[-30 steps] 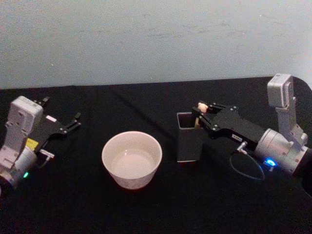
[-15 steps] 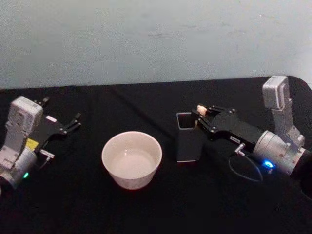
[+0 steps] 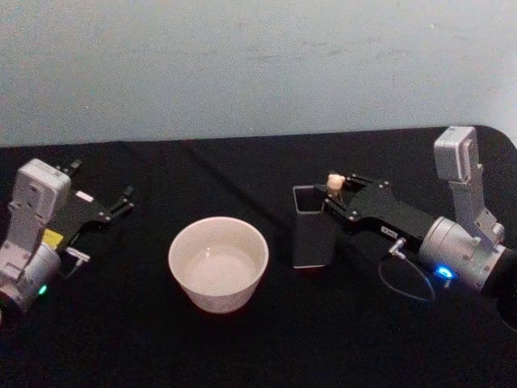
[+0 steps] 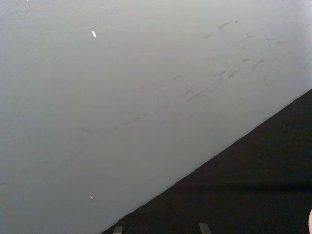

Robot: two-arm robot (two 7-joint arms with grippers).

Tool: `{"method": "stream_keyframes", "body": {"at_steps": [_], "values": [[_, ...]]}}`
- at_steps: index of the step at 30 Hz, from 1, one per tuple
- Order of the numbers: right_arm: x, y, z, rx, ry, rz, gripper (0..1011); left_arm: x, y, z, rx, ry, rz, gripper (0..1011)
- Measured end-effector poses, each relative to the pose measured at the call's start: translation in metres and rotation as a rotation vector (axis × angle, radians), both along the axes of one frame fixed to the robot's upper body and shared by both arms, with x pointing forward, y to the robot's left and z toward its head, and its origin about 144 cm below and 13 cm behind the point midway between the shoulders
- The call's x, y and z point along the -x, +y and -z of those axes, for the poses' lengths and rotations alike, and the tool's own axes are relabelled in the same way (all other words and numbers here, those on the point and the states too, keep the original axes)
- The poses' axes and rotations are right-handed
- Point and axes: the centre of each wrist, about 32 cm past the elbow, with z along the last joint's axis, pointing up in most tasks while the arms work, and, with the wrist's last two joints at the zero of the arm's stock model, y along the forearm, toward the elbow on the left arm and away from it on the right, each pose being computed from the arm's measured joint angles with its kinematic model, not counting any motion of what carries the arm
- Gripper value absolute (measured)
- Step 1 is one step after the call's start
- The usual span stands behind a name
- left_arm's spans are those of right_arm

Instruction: Pick up the stirring spoon with one hand, stir inside the cup, then place it back in its original position.

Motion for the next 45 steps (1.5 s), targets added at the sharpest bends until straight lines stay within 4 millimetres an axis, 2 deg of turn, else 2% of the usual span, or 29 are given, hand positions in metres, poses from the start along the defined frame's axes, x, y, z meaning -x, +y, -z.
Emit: {"method": "stream_keyframes", "body": {"at_steps": [4,6,7,12,13,21,24,31,37,40,45], "values": [[0.000,0.000,0.000,-0.001,-0.001,-0.001,447,0.000,0.000,0.000,0.000,0.000,0.000,1001],[0.000,0.000,0.000,-0.001,-0.001,-0.001,479,0.000,0.000,0.000,0.000,0.000,0.000,1001],[0.000,0.000,0.000,-0.001,-0.001,-0.001,547,0.000,0.000,0.000,0.000,0.000,0.000,1001],[0.000,0.000,0.000,-0.002,-0.002,-0.002,682,0.000,0.000,0.000,0.000,0.000,0.000,1001],[0.000,0.000,0.000,-0.002,-0.002,-0.002,746,0.000,0.000,0.000,0.000,0.000,0.000,1001],[0.000,0.000,-0.001,-0.003,-0.003,-0.003,958,0.000,0.000,0.000,0.000,0.000,0.000,1002],[-0.001,0.000,-0.001,-0.008,-0.007,-0.002,1002,0.000,0.000,0.000,0.000,0.000,0.000,1001],[-0.004,0.000,-0.014,-0.054,-0.087,0.023,1002,0.000,0.000,0.000,0.000,0.000,0.000,1001],[-0.007,-0.003,-0.028,-0.103,-0.187,0.145,1000,0.000,0.000,0.000,0.000,0.000,0.000,1001],[-0.008,-0.005,-0.028,-0.101,-0.212,0.245,1002,0.000,0.000,0.000,0.000,0.000,0.000,1001],[-0.009,-0.005,-0.016,-0.047,-0.193,0.362,1002,0.000,0.000,0.000,0.000,0.000,0.000,1002]]}}
